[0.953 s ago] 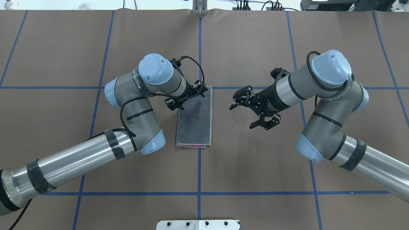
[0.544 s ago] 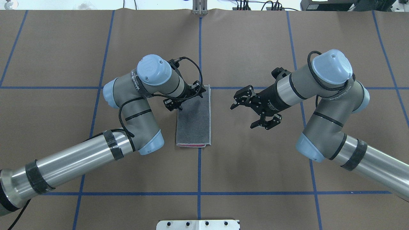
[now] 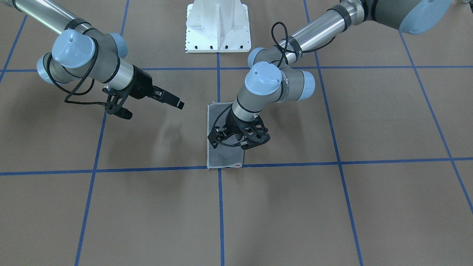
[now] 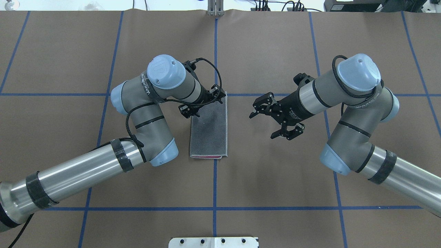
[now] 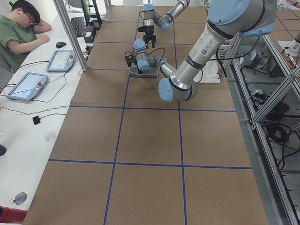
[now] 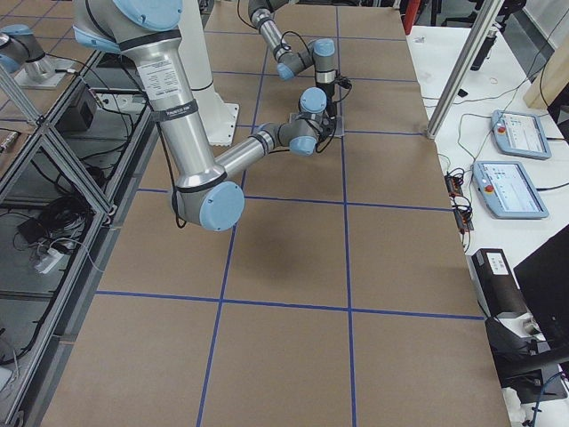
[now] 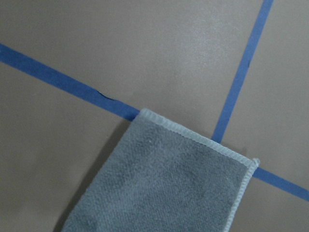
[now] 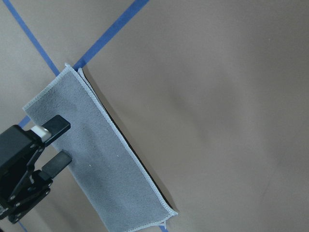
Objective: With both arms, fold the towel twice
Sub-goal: 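Move the left gripper toward the robot along the grey strip to its near end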
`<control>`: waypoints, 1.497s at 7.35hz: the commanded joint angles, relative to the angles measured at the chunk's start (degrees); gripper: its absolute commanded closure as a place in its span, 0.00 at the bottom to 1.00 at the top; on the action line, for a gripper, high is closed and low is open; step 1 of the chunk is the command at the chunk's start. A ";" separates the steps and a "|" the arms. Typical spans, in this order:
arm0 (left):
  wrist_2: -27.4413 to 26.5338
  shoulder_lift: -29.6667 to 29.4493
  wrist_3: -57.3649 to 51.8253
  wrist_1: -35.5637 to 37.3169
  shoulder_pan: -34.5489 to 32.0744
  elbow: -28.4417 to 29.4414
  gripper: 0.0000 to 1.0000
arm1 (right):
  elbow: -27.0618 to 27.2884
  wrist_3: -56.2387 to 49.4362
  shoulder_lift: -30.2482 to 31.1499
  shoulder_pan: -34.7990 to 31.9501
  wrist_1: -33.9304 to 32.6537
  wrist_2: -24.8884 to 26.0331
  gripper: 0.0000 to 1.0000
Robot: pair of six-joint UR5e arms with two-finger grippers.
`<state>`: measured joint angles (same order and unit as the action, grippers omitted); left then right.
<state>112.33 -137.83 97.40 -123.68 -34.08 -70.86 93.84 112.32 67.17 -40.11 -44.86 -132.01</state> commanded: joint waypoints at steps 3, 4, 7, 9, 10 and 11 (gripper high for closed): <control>1.32 7.03 0.51 1.68 0.06 -11.12 0.00 | -0.15 0.00 0.07 -0.23 -0.06 0.09 0.01; 1.14 8.44 0.42 3.61 0.41 -13.41 0.00 | -0.24 0.00 0.07 -0.23 -0.06 0.09 0.01; -0.17 10.72 1.64 6.09 3.31 -15.89 0.00 | -0.24 0.00 0.07 -0.32 -0.06 0.61 0.01; -5.54 11.00 2.61 6.18 7.79 -16.15 0.00 | -0.24 0.00 0.15 -0.32 -0.06 0.97 0.01; -5.54 11.26 2.79 6.26 7.80 -16.68 0.00 | -0.24 0.00 0.15 -0.40 -0.06 0.97 0.01; -5.46 11.70 2.79 6.26 7.80 -16.94 0.00 | -0.24 0.00 0.33 -0.58 -0.06 0.97 0.01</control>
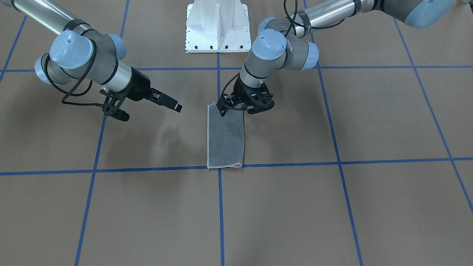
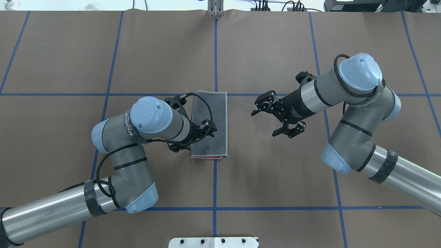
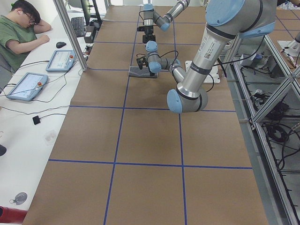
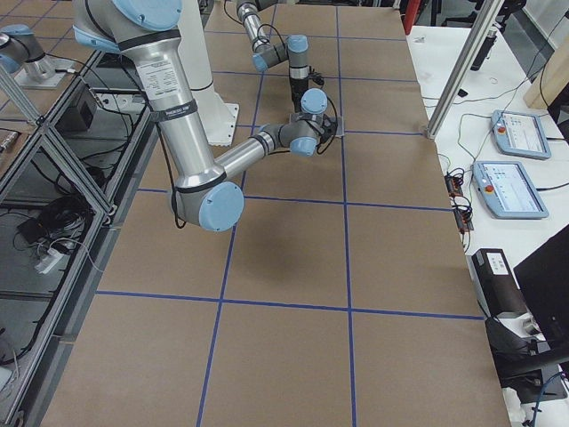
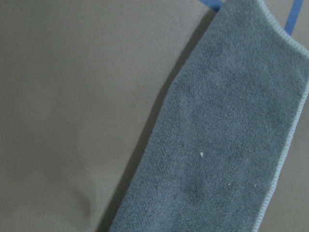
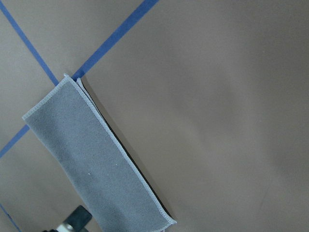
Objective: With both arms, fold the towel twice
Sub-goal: 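Grasp the near end of the grey strip with the left gripper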
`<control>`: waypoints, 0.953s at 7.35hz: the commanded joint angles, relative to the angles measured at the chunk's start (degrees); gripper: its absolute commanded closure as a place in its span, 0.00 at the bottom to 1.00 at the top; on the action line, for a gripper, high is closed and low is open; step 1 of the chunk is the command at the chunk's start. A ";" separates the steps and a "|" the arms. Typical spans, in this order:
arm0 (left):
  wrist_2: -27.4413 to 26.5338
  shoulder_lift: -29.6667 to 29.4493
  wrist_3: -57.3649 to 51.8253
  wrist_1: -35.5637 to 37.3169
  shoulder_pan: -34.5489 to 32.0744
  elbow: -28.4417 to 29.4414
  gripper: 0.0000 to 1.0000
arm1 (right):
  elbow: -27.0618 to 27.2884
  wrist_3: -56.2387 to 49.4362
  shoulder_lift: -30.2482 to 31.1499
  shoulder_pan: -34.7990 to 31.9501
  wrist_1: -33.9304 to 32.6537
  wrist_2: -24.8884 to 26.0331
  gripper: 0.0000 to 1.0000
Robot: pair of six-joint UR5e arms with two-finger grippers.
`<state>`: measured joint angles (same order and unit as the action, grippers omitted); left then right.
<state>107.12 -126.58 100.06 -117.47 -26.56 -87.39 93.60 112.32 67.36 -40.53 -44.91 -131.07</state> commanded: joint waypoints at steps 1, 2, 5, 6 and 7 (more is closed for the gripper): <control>-0.16 0.72 0.14 0.13 0.28 -1.37 0.00 | 0.00 0.00 0.14 -0.34 0.00 0.03 0.01; -0.15 0.72 0.14 0.13 0.36 -1.21 0.00 | 0.00 0.00 0.14 -0.43 0.00 -0.06 0.01; -0.24 1.51 0.14 0.13 0.89 -1.12 0.00 | 0.09 0.00 0.14 -0.61 0.09 -0.06 0.01; -0.24 1.60 0.14 0.04 0.98 -1.12 0.00 | 0.09 0.00 0.14 -0.52 0.00 -0.06 0.01; -0.33 1.60 0.23 0.04 1.50 -1.12 0.01 | 0.00 -0.09 0.14 -0.69 0.00 -0.15 0.01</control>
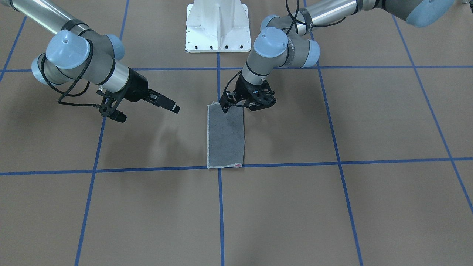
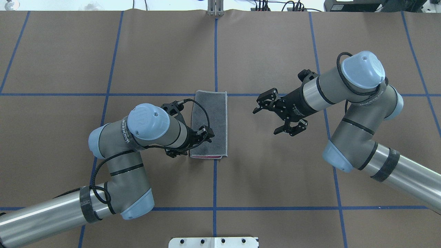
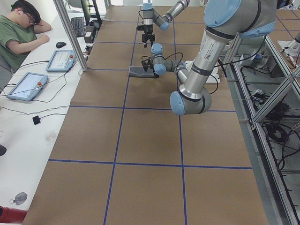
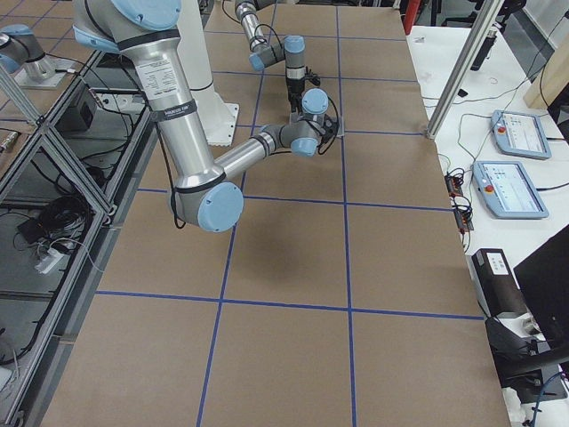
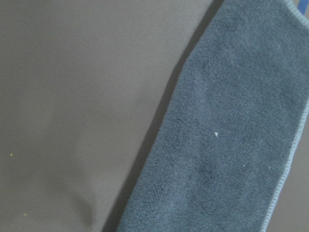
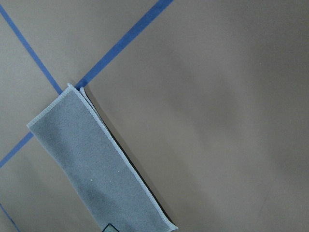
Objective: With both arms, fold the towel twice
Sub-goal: 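Grasp the near end of the grey strip with the left gripper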
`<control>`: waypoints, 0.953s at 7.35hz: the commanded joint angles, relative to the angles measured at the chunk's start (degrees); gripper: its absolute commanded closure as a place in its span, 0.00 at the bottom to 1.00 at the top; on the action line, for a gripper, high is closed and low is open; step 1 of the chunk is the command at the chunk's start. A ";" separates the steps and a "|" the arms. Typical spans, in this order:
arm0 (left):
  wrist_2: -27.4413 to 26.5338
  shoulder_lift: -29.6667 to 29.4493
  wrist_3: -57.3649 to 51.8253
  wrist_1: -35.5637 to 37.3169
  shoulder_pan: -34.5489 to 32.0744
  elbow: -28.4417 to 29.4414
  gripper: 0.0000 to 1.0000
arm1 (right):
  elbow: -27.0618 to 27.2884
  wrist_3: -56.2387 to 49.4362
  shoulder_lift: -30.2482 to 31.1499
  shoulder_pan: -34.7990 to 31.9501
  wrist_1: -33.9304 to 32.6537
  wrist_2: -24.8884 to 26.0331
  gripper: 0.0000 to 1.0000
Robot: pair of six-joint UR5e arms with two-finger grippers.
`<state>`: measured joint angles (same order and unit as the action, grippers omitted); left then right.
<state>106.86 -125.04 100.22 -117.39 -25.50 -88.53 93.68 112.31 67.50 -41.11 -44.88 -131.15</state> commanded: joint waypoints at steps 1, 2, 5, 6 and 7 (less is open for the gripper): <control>-0.07 0.05 0.07 -0.04 0.89 0.11 0.06 | -0.07 -0.07 0.00 -0.11 -0.03 -0.07 0.01; -0.07 0.05 0.07 -0.04 0.89 0.02 0.15 | 0.01 -0.07 0.09 -0.11 0.05 -0.07 0.01; 0.02 0.14 0.07 -0.04 0.89 -0.07 0.58 | 0.01 -0.07 0.09 -0.20 -0.03 -0.07 0.01; 0.10 0.06 0.07 -0.04 0.89 -0.24 0.80 | 0.01 -0.07 0.09 -0.29 -0.03 -0.16 0.01; 0.28 0.14 0.07 0.05 0.89 -1.03 1.00 | -0.07 -0.07 0.09 -0.38 -0.03 -0.16 0.01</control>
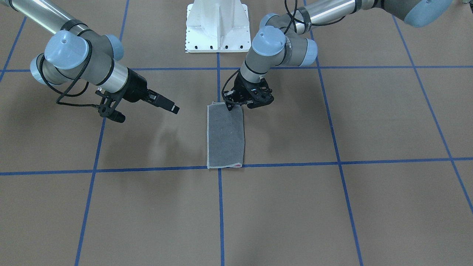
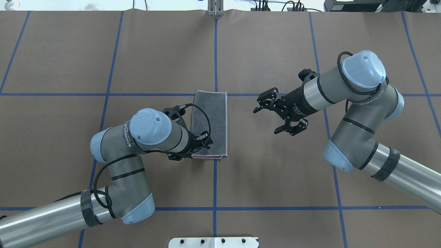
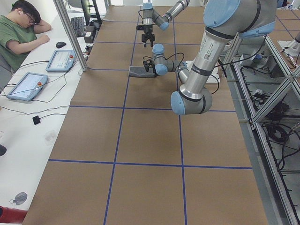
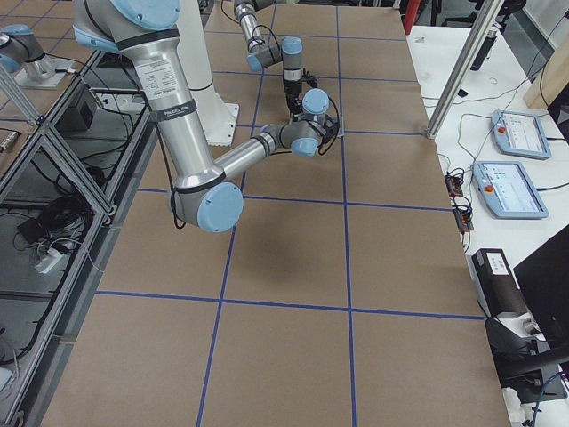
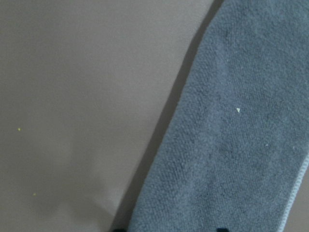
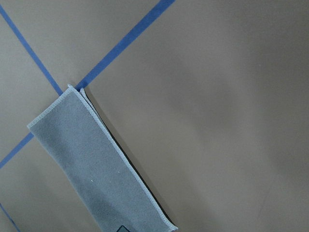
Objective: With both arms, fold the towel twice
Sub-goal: 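Grasp the near end of the grey strip with the left gripper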
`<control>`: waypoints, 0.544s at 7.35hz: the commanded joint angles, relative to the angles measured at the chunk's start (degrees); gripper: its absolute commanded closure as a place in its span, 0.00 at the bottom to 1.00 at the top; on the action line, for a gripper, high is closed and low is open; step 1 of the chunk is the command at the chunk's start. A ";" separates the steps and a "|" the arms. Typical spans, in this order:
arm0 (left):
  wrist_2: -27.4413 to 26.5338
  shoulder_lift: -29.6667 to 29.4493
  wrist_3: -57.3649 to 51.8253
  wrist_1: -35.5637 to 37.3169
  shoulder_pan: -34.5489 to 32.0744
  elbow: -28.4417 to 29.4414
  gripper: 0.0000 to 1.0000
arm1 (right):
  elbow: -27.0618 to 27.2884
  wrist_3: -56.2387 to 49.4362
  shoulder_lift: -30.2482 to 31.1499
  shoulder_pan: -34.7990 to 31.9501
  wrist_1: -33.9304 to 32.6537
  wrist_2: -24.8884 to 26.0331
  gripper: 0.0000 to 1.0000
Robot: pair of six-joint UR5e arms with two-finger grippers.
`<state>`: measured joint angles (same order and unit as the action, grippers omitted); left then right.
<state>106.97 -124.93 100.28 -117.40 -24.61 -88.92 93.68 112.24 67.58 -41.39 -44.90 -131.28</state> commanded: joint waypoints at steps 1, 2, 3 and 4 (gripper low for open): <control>0.43 0.04 0.61 0.16 -0.08 -1.86 1.00 | -0.07 0.00 0.01 -0.19 -0.01 -0.20 0.01; 0.61 -0.40 2.09 0.33 0.00 -2.66 1.00 | -0.07 0.00 0.01 -0.27 -0.01 -0.20 0.01; 1.13 -1.45 2.37 3.55 0.00 -4.32 1.00 | 0.01 0.00 0.36 -0.45 0.08 -0.29 0.01; 1.23 -4.07 2.46 6.89 -0.78 -4.68 1.00 | -0.07 0.00 0.62 -0.62 0.17 -0.29 0.01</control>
<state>107.92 -126.66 102.39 -114.04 -24.83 -92.65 93.63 112.24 67.89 -41.81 -44.83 -131.53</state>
